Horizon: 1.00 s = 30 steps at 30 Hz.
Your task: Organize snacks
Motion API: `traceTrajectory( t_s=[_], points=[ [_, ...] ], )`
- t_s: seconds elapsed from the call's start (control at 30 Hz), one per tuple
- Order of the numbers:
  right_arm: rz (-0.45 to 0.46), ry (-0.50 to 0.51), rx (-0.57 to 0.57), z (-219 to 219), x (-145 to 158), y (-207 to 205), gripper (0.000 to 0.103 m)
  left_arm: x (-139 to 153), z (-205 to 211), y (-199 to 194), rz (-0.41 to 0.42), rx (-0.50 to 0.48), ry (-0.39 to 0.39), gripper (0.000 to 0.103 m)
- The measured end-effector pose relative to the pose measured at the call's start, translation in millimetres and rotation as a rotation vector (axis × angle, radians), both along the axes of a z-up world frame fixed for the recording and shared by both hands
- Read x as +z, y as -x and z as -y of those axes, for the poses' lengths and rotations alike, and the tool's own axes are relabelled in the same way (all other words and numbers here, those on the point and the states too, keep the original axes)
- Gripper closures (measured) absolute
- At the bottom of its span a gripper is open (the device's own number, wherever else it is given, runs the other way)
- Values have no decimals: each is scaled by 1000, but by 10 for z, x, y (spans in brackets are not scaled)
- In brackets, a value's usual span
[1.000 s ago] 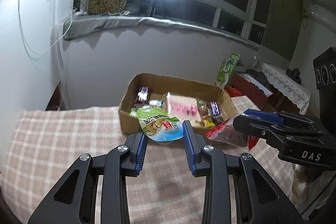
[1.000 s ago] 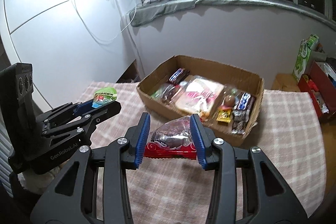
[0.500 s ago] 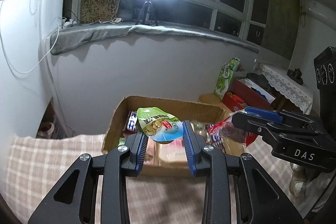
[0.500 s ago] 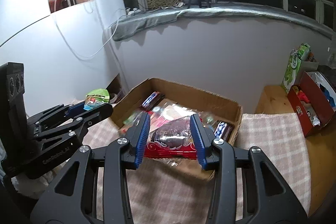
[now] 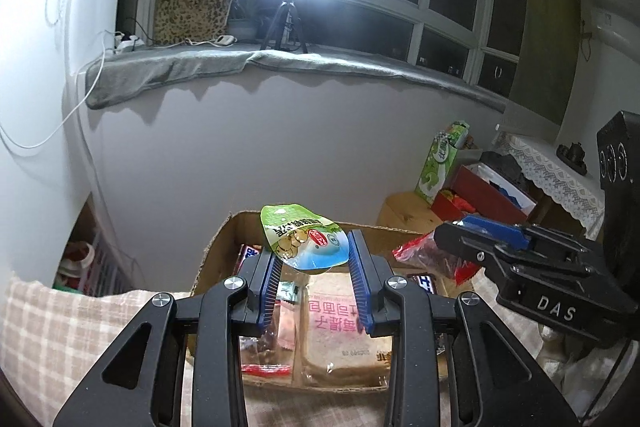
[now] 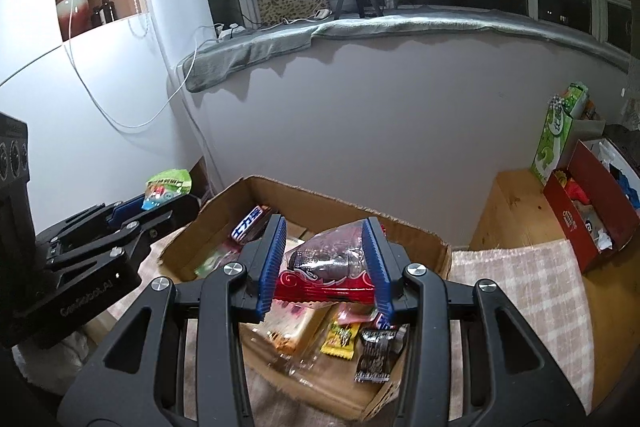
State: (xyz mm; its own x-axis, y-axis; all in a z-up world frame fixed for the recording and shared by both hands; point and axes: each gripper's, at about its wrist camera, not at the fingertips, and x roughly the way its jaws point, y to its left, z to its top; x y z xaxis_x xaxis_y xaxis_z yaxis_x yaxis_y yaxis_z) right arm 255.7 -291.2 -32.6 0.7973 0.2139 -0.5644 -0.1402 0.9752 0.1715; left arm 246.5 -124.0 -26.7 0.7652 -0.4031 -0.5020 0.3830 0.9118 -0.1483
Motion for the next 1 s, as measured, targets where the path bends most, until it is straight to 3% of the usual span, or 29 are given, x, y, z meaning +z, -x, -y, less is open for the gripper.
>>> traceTrajectory(
  t_s=[0.43,0.5,0.57,0.6,1.0],
  points=[
    [-32,-11,-1,60,-236,-180,61,-166,12,-168,-34,3,13,71],
    [-46,9,9,43,-247,-195,59,-192,37,-187,-41,13,-2,64],
    [-39,34,-14,30,-241,-189,36,-195,33,-182,-33,28,-6,55],
    [-29,40,-27,28,-232,-180,32,-193,30,-178,-32,26,-3,55],
    [-18,38,-43,63,-133,-17,29,-112,-22,-41,-28,33,-4,55]
  ],
)
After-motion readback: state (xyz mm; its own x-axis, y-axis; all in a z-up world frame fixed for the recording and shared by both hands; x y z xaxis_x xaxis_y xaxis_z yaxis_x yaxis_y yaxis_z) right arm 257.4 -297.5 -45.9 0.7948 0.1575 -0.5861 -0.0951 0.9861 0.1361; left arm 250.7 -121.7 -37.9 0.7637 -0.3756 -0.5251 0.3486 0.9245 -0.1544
